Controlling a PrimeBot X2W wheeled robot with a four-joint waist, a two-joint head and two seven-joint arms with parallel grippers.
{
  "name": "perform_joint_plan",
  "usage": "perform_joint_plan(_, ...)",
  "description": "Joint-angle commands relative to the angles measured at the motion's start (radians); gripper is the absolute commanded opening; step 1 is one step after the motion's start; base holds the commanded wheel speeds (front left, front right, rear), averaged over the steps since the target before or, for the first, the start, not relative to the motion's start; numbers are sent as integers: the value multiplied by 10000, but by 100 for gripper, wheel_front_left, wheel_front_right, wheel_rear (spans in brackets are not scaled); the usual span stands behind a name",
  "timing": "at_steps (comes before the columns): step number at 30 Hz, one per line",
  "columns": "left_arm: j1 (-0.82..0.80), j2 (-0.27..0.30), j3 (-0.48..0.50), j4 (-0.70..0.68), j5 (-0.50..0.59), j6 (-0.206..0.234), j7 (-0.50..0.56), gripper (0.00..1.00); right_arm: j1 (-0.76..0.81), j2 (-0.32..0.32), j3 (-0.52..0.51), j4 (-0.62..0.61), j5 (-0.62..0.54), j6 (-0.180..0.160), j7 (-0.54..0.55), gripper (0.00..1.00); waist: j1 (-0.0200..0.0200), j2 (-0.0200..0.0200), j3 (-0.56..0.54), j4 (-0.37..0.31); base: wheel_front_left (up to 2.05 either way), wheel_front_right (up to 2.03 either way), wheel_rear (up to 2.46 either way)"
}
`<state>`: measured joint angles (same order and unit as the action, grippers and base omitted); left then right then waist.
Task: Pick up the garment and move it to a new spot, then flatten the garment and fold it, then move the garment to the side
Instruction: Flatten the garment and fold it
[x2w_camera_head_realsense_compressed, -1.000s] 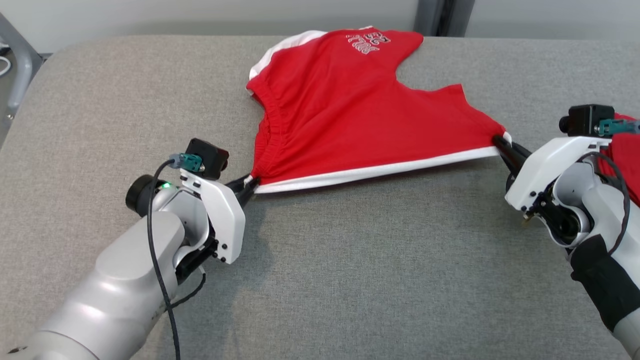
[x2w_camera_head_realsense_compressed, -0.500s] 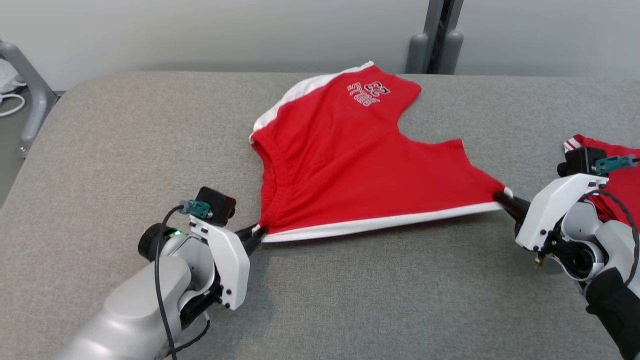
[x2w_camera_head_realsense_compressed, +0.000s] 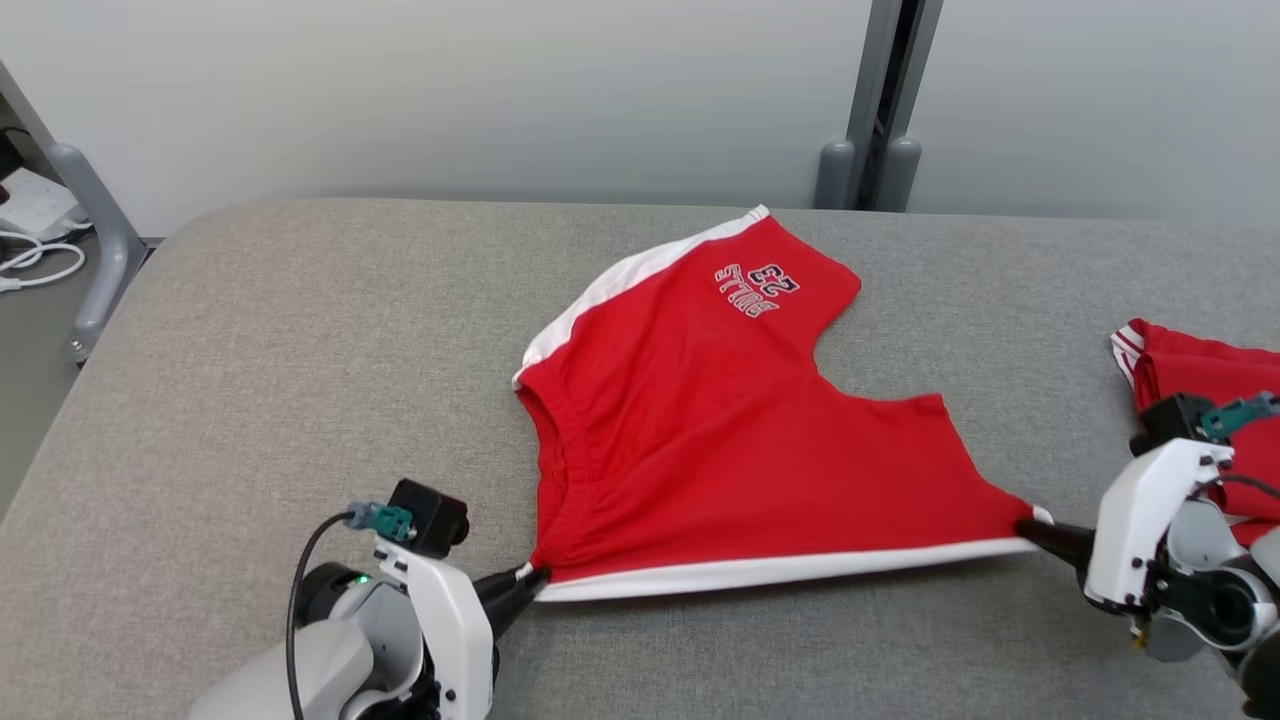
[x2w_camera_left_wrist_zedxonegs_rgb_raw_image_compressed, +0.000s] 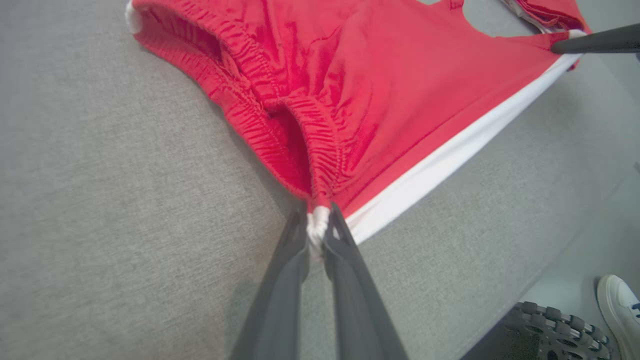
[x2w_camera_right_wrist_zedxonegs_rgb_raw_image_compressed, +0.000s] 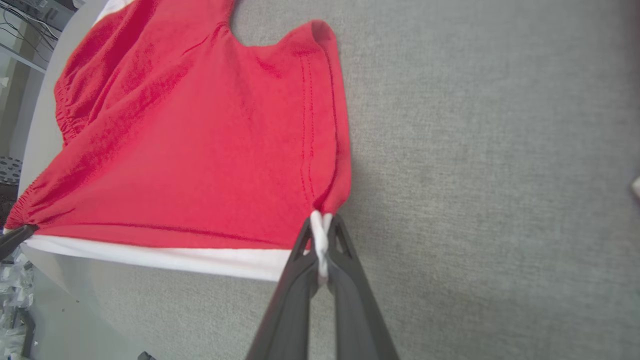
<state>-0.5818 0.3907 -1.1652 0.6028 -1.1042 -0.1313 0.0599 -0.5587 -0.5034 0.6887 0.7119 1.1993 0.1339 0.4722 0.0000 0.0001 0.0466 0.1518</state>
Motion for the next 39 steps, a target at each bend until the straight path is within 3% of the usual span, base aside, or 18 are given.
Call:
perform_joint_plan(1, 215, 326, 85, -32, -91, 15, -12, 0, 247, -387, -77, -28, 126, -60, 196, 0, 0, -1, -42, 3, 0, 0, 0)
perform_joint_plan(14, 1947, 1152, 1, -2446, -1006, 112, 19, 0, 1929, -1895, -638, -1463, 1003, -60, 2044, 0, 0, -1, -432, 78, 0, 0, 0)
perform_joint_plan(28, 3122, 1887, -292, -4539, -1792, 247, 575, 0, 3570, -2865, -1634, -3103, 1435, -60, 3328, 0, 0, -1, -726, 205, 0, 0, 0)
perform_joint_plan(39, 2856, 1714, 213, -5619, -3346, 153, 1290, 0, 2883, -2346, -2901, -3852, 649, -56, 3726, 0, 0, -1, -230, 567, 0, 0, 0)
